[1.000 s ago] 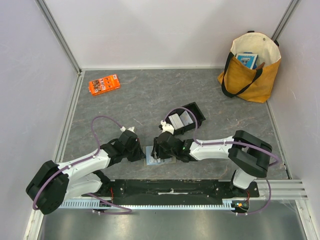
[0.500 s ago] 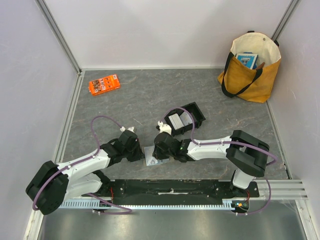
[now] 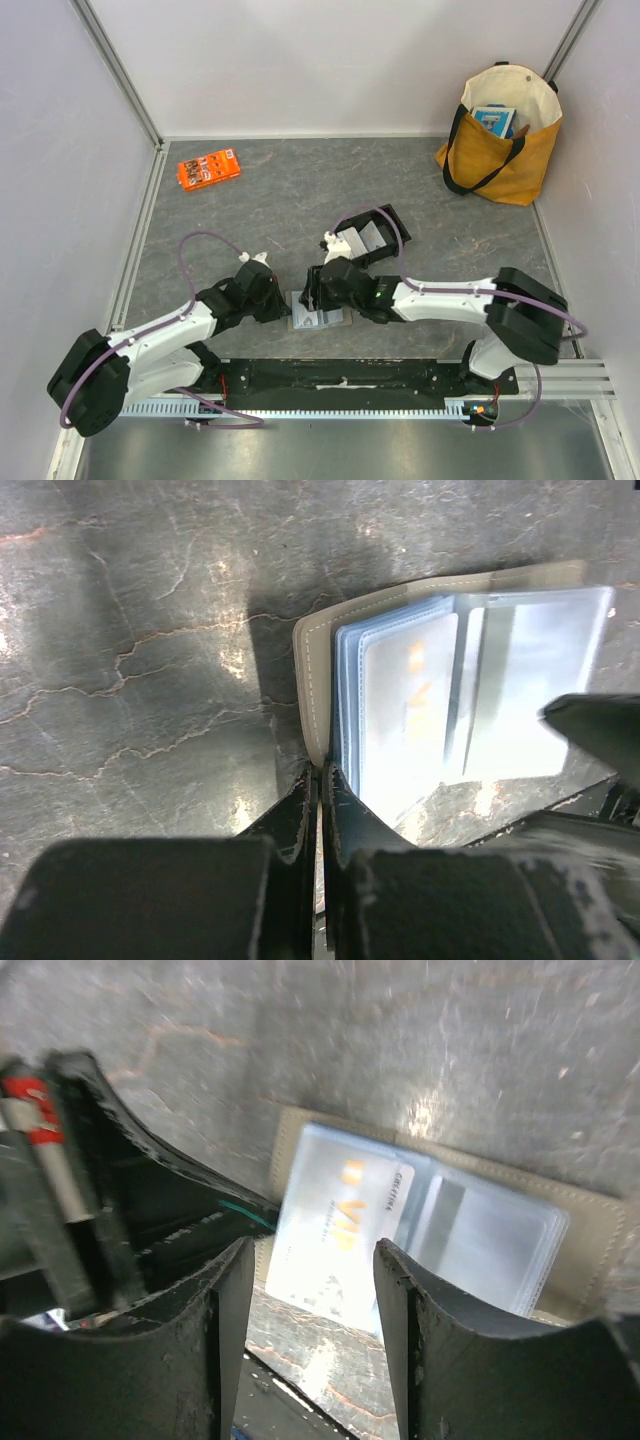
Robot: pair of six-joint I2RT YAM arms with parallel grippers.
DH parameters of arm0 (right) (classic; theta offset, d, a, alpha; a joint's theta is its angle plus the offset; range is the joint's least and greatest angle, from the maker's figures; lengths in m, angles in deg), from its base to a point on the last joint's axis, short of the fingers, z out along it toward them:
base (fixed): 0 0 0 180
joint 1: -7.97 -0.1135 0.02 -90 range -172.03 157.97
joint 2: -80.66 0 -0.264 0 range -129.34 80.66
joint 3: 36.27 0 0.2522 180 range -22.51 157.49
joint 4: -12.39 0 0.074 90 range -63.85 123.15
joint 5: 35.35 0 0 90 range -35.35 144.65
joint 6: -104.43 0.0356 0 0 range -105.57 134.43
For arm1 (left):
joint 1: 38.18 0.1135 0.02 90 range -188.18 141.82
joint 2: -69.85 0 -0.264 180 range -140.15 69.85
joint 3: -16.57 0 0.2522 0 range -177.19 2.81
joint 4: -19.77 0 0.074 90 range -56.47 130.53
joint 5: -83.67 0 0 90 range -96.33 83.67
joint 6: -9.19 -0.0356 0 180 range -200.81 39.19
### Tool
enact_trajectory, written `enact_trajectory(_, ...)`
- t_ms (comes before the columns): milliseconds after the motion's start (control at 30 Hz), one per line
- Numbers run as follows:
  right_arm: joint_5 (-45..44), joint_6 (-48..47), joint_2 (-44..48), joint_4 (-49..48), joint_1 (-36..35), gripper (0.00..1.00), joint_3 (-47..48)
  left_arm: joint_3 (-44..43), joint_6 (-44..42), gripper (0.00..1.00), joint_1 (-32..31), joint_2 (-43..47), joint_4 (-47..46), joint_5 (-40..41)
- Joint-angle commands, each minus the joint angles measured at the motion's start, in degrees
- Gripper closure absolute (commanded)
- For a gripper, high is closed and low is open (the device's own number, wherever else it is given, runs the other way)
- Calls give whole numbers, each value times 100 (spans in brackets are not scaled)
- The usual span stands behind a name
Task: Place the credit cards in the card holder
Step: Insert the credit card into the card holder, then pick up the credit card from the storage box.
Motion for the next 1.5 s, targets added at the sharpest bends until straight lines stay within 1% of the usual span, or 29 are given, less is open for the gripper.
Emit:
enact_trajectory(0,-279,-553,691,76,256,40,153,-149,-100,98,-31,281,68,6)
enact_trajectory(133,-367,-773,998,437,572,37,241,-315,-179,98,-22,326,182,-11)
enact_trajectory(233,-297,-983,1218,542,967,34,259,-386,-232,98,-22,343,209,-55)
enact_trajectory(367,-235,-1335,1359,840,1434,30,513,-404,-249,98,-22,317,200,-82)
enact_trajectory(533,-104,-1617,1298,1105,2031,28,795,-430,-276,98,-31,308,200,-99)
enact_trajectory(667,291,-1775,1088,1122,2646,28,953,-456,-285,98,-22,317,218,-117)
enact_trajectory(733,572,-1836,956,1114,2892,28,1041,-465,-285,98,-22,343,218,-126)
enact_trajectory(833,740,-1959,727,1158,3174,28,1164,-474,-284,98,-22,378,226,-135)
enact_trajectory(1100,1372,-2162,-11,1149,3491,27,1428,-518,-293,98,-22,387,262,-143)
enact_trajectory(1300,1776,-2241,-529,1087,3570,27,1647,-553,-293,98,-31,343,270,-152)
enact_trajectory(1467,1926,-2267,-951,1017,3579,27,1788,-597,-311,98,-22,264,271,-152)
